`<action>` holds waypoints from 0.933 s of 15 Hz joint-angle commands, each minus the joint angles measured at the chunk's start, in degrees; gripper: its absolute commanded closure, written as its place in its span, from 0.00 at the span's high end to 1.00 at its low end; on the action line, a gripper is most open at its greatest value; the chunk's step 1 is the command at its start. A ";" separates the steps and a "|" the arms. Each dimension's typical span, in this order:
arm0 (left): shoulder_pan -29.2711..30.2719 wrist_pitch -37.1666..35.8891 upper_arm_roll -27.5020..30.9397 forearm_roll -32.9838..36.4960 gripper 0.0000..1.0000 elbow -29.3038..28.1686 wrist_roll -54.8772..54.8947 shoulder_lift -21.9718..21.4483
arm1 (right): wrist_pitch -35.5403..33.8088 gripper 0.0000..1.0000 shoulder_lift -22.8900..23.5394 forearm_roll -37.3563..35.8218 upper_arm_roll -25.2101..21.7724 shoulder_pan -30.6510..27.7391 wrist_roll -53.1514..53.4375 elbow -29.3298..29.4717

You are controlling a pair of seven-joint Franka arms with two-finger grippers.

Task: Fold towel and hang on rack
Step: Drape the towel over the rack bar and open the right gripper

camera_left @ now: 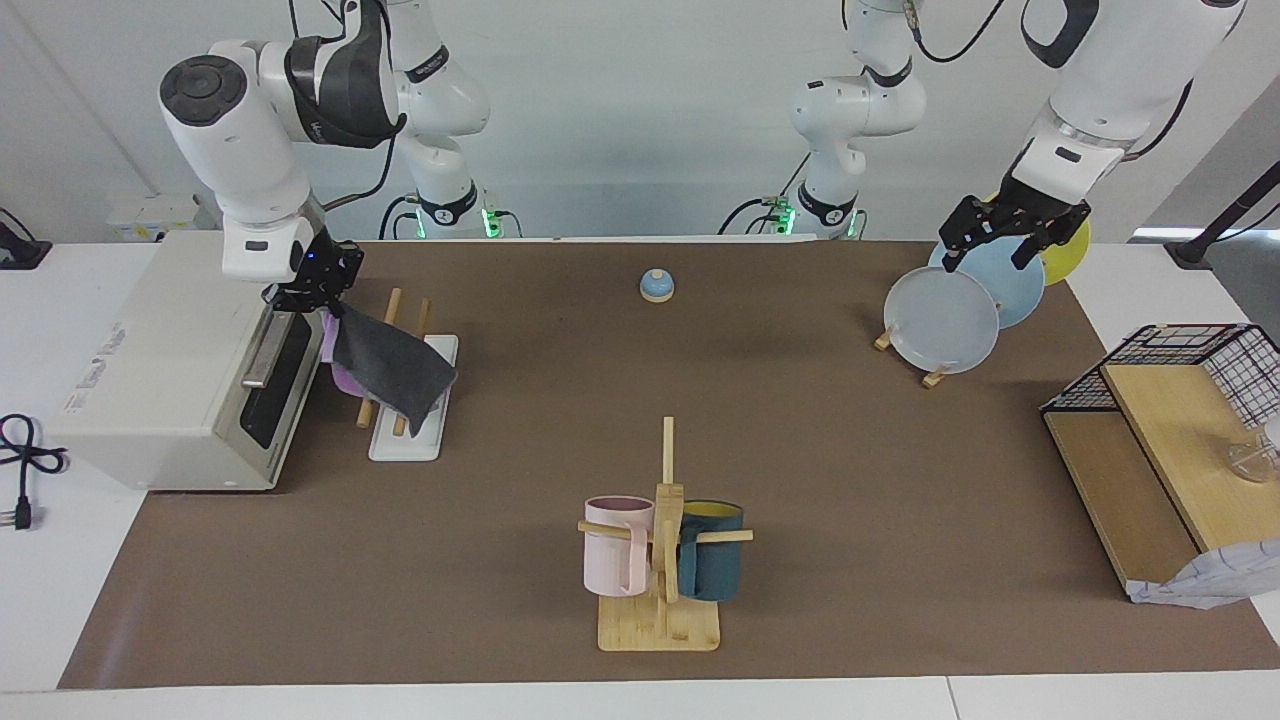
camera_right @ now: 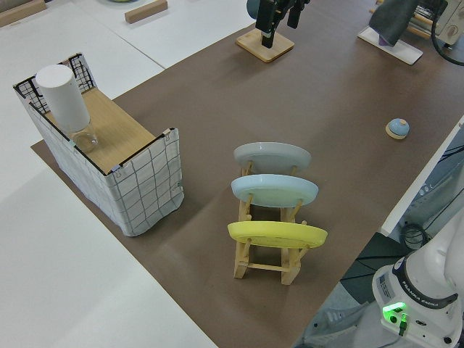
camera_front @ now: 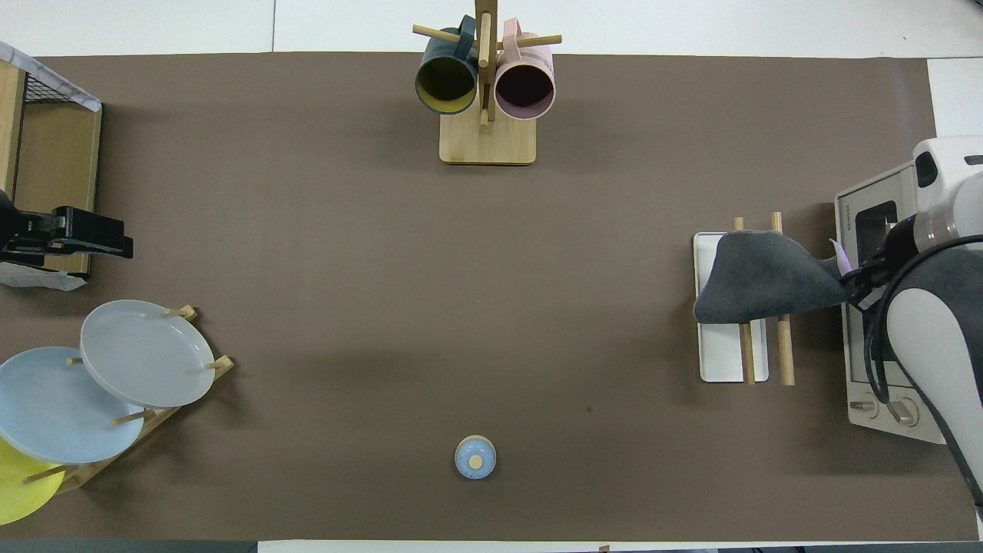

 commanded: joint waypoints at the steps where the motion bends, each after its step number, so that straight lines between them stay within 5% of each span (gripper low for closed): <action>1: -0.57 -0.45 0.78 1.05 1.00 0.75 0.56 0.37 | 4.44 0.00 -3.64 -0.83 0.34 -3.10 -2.81 -6.64; 4: -0.48 -0.45 0.78 1.05 1.00 0.66 0.47 0.37 | 6.48 0.07 -4.70 -0.83 0.34 -4.25 -3.70 -9.20; 6: -0.31 -0.71 0.78 1.05 1.00 0.66 0.38 0.29 | 6.39 0.49 -4.70 -0.83 0.43 -3.72 -3.18 -9.12; 7: -0.31 -1.23 0.78 1.13 1.00 0.40 0.38 0.20 | 6.21 0.86 -4.70 -0.83 0.43 -3.63 -3.26 -9.12; 8: -0.39 -1.15 0.69 1.05 1.00 -0.13 0.38 0.02 | 6.04 1.00 -4.70 -0.83 0.43 -3.63 -3.52 -8.86; 14: -0.40 -1.06 0.69 1.13 1.00 -0.13 0.38 -0.07 | 5.34 1.00 -4.44 0.05 0.51 -3.37 1.02 -3.42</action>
